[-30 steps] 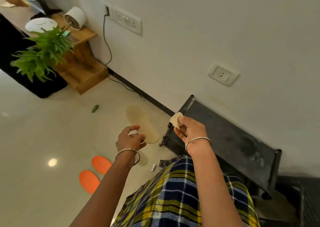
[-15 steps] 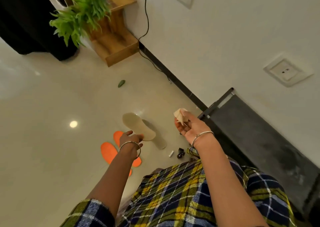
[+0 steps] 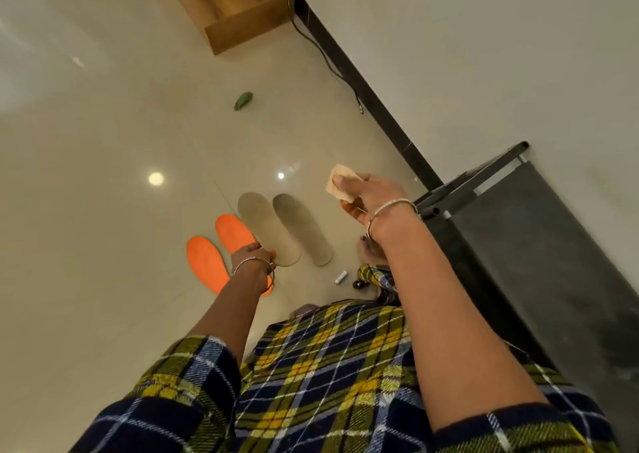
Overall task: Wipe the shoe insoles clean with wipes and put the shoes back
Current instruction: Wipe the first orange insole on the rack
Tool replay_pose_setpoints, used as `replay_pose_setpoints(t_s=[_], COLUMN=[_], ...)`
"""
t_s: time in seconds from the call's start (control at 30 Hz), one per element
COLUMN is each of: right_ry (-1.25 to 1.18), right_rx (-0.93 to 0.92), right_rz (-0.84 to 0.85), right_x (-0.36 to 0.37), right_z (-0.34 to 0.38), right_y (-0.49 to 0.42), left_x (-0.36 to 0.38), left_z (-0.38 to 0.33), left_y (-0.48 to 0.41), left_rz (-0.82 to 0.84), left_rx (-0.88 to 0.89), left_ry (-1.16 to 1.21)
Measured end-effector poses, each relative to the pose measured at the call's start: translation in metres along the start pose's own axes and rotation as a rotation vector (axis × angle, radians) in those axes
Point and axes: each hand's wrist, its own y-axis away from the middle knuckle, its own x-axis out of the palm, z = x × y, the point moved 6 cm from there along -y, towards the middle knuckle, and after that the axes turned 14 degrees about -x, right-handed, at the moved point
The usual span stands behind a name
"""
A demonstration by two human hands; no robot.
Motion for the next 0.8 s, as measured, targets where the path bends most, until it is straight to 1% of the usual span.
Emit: replay_pose_setpoints(t_s=[0.23, 0.47, 0.67, 0.8], right_ry=[0.212, 0.272, 0.336, 0.335], right_rx=[-0.106, -0.21, -0.265, -0.277], right_rz=[0.015, -0.017, -0.039, -0.038], right_x=[0.012, 0.023, 0.022, 0.02], right_z=[-0.007, 0.0, -0.001, 0.004], right_y=[-0.045, -0.064, -0.071, -0.073], left_x=[0.02, 0.036, 0.042, 0.041], left_z=[0.014, 0.025, 0.027, 0.028], left_y=[-0.063, -0.095, -0.118, -0.123], left_rz=[-0.115, -0.225, -0.237, -0.202], left_rx=[0.003, 0.025, 0.025, 0.0], left_ry=[-0.069, -0.14, -0.138, -0.186])
